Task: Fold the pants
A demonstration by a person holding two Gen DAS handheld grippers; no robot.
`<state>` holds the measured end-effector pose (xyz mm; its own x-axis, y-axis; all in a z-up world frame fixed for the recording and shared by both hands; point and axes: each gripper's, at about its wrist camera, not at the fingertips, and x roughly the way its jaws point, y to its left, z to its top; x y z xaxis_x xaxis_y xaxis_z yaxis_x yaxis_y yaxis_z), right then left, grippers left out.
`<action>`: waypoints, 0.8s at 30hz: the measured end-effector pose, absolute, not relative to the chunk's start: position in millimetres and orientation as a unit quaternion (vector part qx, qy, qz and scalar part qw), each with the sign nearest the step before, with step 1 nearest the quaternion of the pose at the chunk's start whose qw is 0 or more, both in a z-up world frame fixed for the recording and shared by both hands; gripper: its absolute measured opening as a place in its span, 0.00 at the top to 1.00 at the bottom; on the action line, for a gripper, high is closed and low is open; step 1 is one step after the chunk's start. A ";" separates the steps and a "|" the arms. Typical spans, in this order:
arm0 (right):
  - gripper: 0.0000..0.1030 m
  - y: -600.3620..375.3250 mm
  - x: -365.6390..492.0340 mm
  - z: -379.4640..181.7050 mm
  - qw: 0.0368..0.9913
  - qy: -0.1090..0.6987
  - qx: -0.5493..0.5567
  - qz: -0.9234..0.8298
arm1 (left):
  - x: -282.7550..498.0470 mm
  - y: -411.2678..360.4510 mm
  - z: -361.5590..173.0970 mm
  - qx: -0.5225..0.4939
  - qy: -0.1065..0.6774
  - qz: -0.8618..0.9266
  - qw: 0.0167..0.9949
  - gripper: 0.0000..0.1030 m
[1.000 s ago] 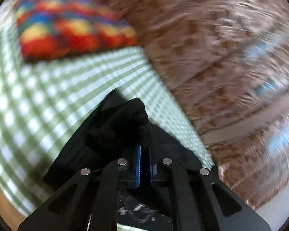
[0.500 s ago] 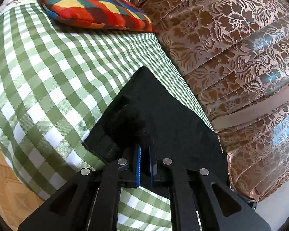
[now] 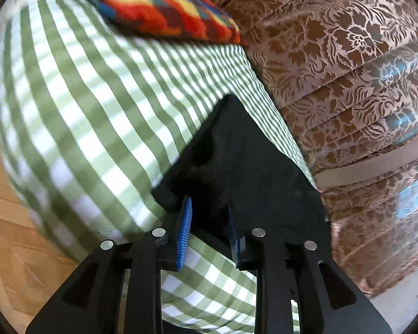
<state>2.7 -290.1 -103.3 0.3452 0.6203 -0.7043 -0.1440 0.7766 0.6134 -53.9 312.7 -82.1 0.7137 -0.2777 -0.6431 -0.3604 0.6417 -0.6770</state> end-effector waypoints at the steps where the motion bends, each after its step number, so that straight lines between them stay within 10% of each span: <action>1: 0.78 -293.8 0.6 -99.5 0.791 0.515 0.226 0.242 | -56.7 312.3 -73.8 -0.404 0.373 0.042 0.834 0.77; 16: 0.44 -348.1 171.3 -33.1 0.871 0.464 0.146 0.067 | 4.4 189.7 -24.1 -0.271 0.378 -0.101 0.879 0.77; 18: 0.40 -340.7 213.6 -45.7 0.864 0.486 0.125 0.033 | 14.2 155.6 -27.4 -0.249 0.394 -0.147 0.872 0.66; 24: 0.51 -330.3 282.0 -101.0 0.821 0.564 0.073 -0.042 | 26.0 82.0 -33.2 -0.207 0.422 -0.261 0.843 0.65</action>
<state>282.0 -330.3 -101.0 0.3596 0.0141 -0.9330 0.1508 0.9859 0.0730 26.0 82.0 -33.2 0.5070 -0.6142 -0.6047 0.2652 0.7787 -0.5686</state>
